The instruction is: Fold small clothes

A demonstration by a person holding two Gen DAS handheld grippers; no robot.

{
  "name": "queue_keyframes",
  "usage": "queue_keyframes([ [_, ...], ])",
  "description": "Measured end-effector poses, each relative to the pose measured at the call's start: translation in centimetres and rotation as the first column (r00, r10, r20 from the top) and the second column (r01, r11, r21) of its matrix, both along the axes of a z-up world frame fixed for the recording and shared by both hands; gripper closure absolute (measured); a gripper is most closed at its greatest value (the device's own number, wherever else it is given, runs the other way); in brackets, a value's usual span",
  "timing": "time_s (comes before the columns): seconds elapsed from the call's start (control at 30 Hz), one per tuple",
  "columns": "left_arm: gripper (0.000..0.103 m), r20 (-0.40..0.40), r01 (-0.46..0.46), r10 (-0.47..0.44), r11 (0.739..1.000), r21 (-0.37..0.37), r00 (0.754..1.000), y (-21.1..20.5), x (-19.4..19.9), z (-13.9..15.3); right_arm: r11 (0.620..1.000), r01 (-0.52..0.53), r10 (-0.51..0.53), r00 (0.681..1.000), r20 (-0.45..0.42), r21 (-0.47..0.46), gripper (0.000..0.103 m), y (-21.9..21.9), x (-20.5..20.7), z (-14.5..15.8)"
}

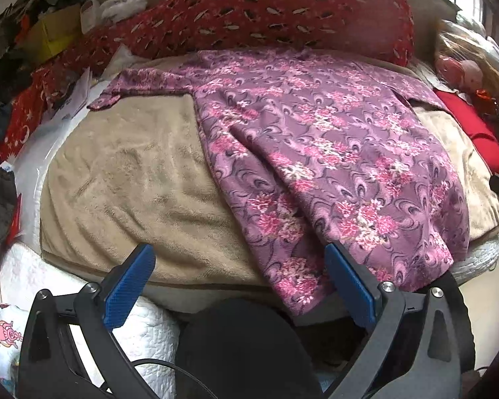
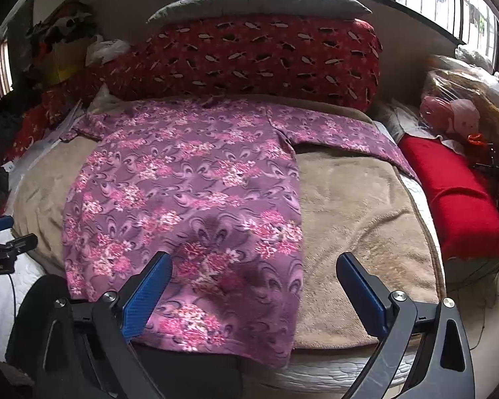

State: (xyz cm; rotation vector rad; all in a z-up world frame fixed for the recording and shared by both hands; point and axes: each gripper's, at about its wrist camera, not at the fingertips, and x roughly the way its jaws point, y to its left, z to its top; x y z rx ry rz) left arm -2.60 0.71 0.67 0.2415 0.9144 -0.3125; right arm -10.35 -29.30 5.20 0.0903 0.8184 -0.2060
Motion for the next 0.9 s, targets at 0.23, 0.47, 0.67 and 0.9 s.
queue_keyframes([
  [0.23, 0.001, -0.007, 0.031, -0.031, 1.000, 0.003, 0.999, -0.8, -0.7, -0.1, 1.000, 0.015, -0.015, 0.999, 0.030, -0.015, 0.004, 1.4, -2.5, 0.5],
  [0.47, 0.001, -0.004, 0.030, -0.030, 0.999, -0.032, 1.000, -1.0, -1.3, 0.7, 0.999, 0.026, -0.026, 0.999, 0.025, 0.022, 0.004, 0.5, -3.7, 1.2],
  [0.67, 0.001, 0.012, 0.040, -0.040, 0.998, -0.049, 0.999, -1.6, -2.3, 1.4, 0.999, 0.032, -0.034, 0.999, 0.042, 0.037, 0.004, 0.3, -4.6, 1.9],
  [0.9, 0.001, 0.016, 0.058, -0.058, 0.997, -0.052, 0.998, -2.1, -3.2, 1.7, 0.998, 0.034, -0.037, 0.997, 0.063, 0.049, 0.004, 0.5, -5.5, 2.5],
])
